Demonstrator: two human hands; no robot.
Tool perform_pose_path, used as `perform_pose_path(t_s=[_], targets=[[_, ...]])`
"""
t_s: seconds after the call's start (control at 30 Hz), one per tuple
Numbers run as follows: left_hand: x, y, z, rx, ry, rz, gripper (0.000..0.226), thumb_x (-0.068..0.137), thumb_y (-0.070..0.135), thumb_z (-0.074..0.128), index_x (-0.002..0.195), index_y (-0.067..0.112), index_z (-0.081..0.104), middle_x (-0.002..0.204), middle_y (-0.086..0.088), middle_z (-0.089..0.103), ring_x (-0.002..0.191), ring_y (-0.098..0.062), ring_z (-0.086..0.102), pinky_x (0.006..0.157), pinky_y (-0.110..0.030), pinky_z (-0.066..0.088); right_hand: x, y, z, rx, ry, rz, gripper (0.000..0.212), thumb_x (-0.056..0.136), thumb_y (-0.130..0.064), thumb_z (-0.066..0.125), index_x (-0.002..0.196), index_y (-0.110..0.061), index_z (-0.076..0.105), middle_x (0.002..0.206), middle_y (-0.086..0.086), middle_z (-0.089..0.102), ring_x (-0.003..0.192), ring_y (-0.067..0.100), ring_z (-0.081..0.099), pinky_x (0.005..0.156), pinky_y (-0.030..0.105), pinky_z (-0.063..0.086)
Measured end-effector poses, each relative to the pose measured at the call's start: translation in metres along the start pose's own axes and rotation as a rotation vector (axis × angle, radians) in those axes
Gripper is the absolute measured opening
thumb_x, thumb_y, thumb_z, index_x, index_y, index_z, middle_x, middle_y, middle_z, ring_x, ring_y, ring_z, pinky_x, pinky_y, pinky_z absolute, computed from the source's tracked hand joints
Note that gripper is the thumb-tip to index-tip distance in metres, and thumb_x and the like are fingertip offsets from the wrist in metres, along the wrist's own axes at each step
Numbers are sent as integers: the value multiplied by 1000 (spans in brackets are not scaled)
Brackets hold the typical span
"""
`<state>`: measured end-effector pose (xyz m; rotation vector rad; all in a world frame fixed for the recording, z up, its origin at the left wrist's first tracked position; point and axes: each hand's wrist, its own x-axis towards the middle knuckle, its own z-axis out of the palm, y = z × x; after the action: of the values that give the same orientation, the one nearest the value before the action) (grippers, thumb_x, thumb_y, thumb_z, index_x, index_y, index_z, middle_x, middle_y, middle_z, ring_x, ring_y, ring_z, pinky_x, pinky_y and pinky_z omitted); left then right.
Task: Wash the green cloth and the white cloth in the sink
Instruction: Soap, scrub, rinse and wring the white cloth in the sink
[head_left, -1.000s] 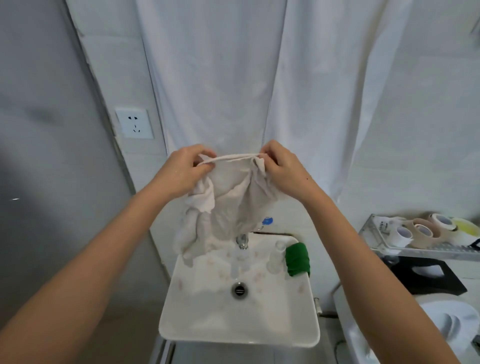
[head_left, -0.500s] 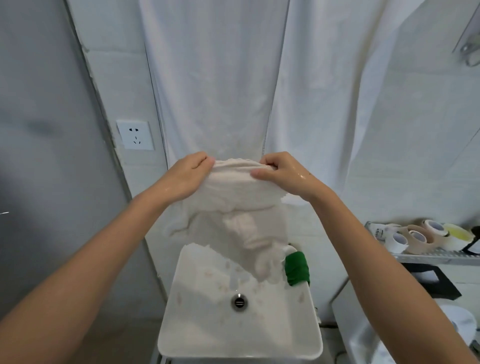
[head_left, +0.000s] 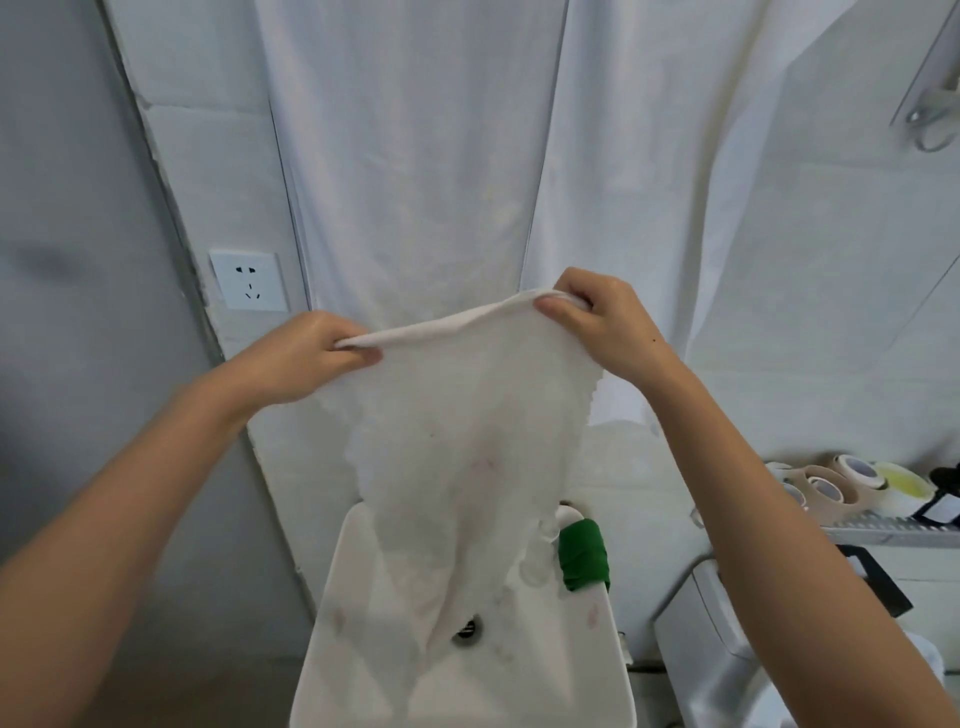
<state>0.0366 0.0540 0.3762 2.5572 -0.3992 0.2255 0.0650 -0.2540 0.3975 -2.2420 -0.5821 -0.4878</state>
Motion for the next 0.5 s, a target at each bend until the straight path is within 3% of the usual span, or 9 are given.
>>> perform_pose_path(t_s=[0.13, 0.23, 0.33, 0.4, 0.5], targets=[[4, -6, -16, -171, 104, -34, 33, 94, 20, 55, 75, -6, 60, 57, -3, 39, 47, -5, 45, 52, -22, 51, 4, 15, -11, -21, -17, 58, 36, 94, -28, 59, 65, -22, 39, 60, -8, 34, 54, 6, 30, 50, 21, 23], [8, 3, -10, -235, 142, -57, 32, 96, 20, 52, 75, -4, 57, 63, -7, 38, 55, -9, 41, 52, -16, 47, 6, 15, -7, 6, -25, 39, 30, 93, -23, 61, 68, -20, 44, 60, -8, 37, 53, 5, 33, 50, 18, 26], [15, 17, 3, -327, 156, -67, 31, 95, 18, 54, 72, -2, 54, 60, -2, 36, 51, -5, 35, 48, -13, 32, 10, 12, 3, 82, -17, 39, 20, 90, -19, 64, 74, -15, 53, 64, -9, 46, 56, 1, 40, 53, 16, 30], [21, 29, 13, -395, 153, -48, 26, 93, 16, 56, 75, -3, 58, 62, -1, 39, 51, -4, 34, 47, -15, 27, 12, 9, 15, 93, -35, 32, 18, 86, -17, 67, 75, -18, 54, 67, -7, 52, 61, 4, 44, 59, 23, 34], [30, 50, 27, -456, 169, -24, 16, 90, 11, 60, 84, -3, 65, 70, -7, 50, 56, -4, 41, 48, -14, 29, 9, -3, 36, 258, -122, 72, 21, 81, -16, 71, 91, -23, 55, 63, -8, 52, 59, 9, 45, 58, 25, 34]])
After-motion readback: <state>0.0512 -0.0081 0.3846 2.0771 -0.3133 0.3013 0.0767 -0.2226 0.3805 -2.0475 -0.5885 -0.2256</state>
